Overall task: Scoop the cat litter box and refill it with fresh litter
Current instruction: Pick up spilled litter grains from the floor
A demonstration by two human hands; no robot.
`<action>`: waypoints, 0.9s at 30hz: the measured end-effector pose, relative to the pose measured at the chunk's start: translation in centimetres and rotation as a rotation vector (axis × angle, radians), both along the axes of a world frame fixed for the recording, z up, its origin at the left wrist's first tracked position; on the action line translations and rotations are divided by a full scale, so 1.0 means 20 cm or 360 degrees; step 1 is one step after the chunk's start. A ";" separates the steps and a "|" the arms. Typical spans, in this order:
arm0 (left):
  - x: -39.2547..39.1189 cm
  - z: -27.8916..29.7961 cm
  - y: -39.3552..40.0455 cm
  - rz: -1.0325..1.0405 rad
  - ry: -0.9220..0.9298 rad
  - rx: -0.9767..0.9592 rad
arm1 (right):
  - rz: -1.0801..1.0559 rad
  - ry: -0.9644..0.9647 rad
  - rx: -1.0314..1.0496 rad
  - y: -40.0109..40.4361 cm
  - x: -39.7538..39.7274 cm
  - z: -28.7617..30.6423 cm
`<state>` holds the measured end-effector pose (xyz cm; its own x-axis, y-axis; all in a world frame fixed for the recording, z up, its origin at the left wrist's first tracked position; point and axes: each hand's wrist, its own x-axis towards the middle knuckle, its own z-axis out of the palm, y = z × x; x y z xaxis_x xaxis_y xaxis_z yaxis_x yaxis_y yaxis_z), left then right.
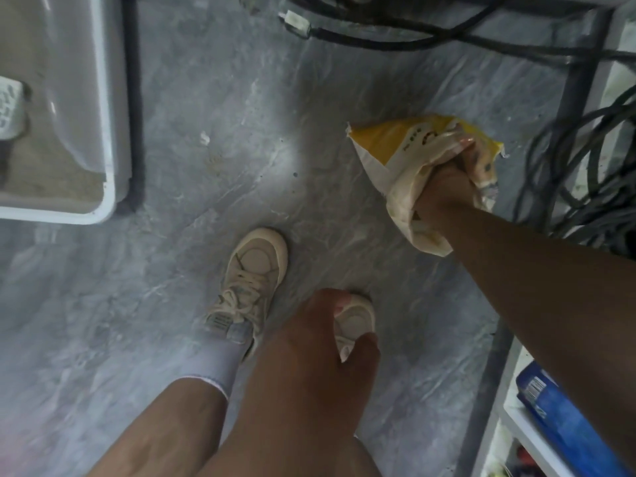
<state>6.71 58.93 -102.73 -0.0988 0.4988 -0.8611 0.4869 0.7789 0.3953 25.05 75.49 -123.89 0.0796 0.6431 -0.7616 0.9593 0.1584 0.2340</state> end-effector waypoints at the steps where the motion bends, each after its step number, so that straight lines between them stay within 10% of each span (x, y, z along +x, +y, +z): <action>1: -0.01 0.00 0.00 0.0002 0.0003 0.0012 | 0.0077 0.0059 0.0066 0.03 -0.02 0.02; 3: -0.03 0.00 0.01 0.0023 0.0006 0.0024 | 0.0240 0.0032 0.0140 0.05 -0.02 0.04; 9: -0.07 0.02 0.02 0.0059 -0.0023 0.0073 | -0.0926 0.0591 0.0320 -0.10 0.07 0.07; 20: -0.24 0.11 0.02 0.0134 0.0079 0.0281 | -0.1095 0.1016 0.0799 -0.47 -0.03 0.51; 27: -0.67 0.23 0.01 0.0044 0.0405 0.0371 | -0.0914 0.1183 0.0359 -0.68 -0.35 0.71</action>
